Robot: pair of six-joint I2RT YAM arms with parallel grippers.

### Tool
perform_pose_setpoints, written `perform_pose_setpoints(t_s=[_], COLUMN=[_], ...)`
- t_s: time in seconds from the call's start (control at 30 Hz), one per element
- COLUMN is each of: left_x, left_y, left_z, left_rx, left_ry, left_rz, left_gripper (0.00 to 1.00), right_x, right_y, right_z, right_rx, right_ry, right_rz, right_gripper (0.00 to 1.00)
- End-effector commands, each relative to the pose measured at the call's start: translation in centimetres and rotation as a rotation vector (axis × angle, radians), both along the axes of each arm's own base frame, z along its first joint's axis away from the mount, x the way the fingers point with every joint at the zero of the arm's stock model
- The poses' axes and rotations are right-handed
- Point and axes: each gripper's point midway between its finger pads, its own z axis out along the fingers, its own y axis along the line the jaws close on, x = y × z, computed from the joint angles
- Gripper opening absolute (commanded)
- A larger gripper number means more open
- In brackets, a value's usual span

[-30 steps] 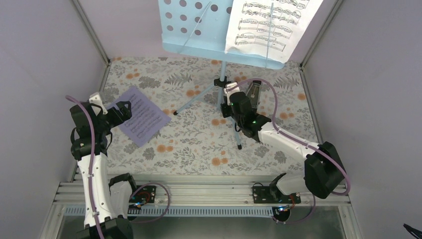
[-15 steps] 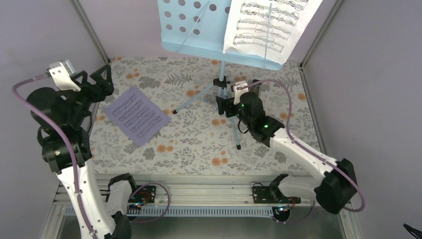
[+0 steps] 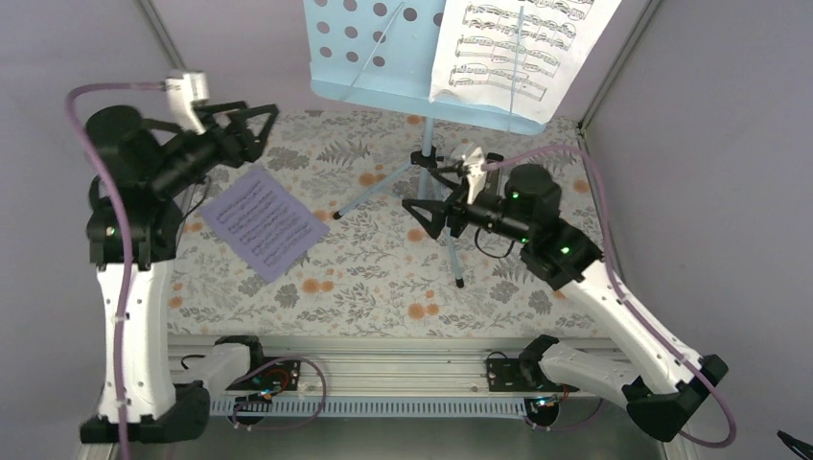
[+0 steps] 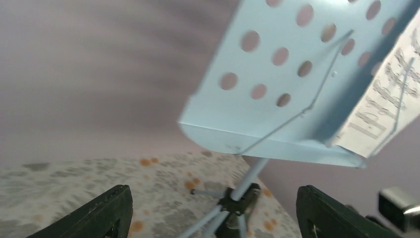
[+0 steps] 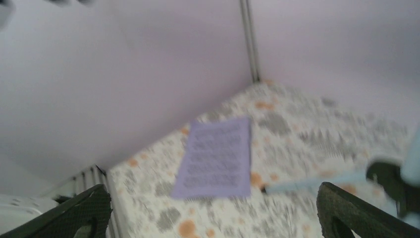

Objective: Pack up the instrument practice props

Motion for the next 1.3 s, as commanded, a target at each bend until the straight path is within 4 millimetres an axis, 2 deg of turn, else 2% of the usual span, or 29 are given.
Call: perform_pose_setpoints(t_s=[0.0, 0.13, 0.27, 0.37, 0.47, 0.57, 0.7, 0.9, 1.1, 1.27], left_x=[0.3, 0.3, -0.9, -2.2, -2.8, -2.8, -1.3, 1.1, 3.1, 4.4], left_y=[-4.8, -9.1, -11.9, -15.4, -19.1, -21.4, -24.0, -24.9, -25.5, -26.3], left_z=[0.9, 2.3, 5.1, 6.5, 7.0, 7.4, 5.9, 4.0, 2.8, 2.4], left_rx=[0.034, 0.068, 0.053, 0.048, 0.062, 0.077, 0.105, 0.131, 0.154, 0.151], left_ry=[-0.001, -0.026, -0.086, -0.103, -0.099, -0.102, -0.040, 0.001, 0.014, 0.016], left_rz=[-0.112, -0.196, -0.282, -0.396, -0.488, -0.518, -0.534, -0.466, -0.412, -0.397], left_gripper=[0.81, 0.79, 0.75, 0.72, 0.72, 0.72, 0.72, 0.72, 0.70, 0.63], right_x=[-2.9, -1.5, -1.1, -0.6, 0.9, 2.3, 4.0, 6.0, 6.5, 6.9], right_y=[-0.5, -3.0, -6.2, -8.2, -9.5, -10.5, -10.7, -11.4, -11.6, -11.5], right_z=[7.9, 12.5, 17.1, 19.6, 20.3, 20.6, 20.9, 20.7, 20.9, 21.3], right_rx=[0.102, 0.123, 0.152, 0.154, 0.112, 0.089, 0.054, 0.046, 0.078, 0.103], right_ry=[-0.126, -0.170, -0.248, -0.294, -0.281, -0.275, -0.264, -0.246, -0.249, -0.253], right_rz=[0.089, -0.084, -0.244, -0.354, -0.469, -0.554, -0.599, -0.627, -0.603, -0.564], right_gripper=[0.98, 0.98, 0.97, 0.96, 0.96, 0.95, 0.98, 0.95, 0.91, 0.79])
